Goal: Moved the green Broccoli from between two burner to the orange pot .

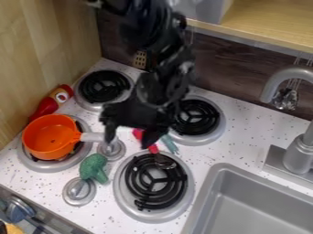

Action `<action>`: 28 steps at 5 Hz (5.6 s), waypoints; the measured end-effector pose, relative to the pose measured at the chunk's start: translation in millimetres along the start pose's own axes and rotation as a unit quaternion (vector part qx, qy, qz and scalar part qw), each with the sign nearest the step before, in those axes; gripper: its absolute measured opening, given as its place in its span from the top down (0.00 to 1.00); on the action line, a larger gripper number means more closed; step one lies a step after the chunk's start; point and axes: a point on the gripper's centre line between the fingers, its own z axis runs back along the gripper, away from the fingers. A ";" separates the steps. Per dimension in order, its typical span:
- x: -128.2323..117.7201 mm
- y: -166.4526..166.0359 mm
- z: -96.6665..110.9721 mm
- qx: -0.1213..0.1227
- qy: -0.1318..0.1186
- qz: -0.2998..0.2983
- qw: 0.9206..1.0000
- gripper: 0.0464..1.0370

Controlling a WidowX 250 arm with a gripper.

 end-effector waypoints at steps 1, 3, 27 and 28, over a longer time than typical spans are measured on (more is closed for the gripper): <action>-7.3 11.6 -13.2 -0.008 0.033 0.033 0.999 0.04; -7.7 16.6 -31.5 -0.048 0.056 0.103 0.992 0.04; 79.8 122.4 -60.3 -0.040 0.029 0.088 0.995 0.04; 89.7 106.9 -40.8 -0.058 0.020 0.053 0.997 0.04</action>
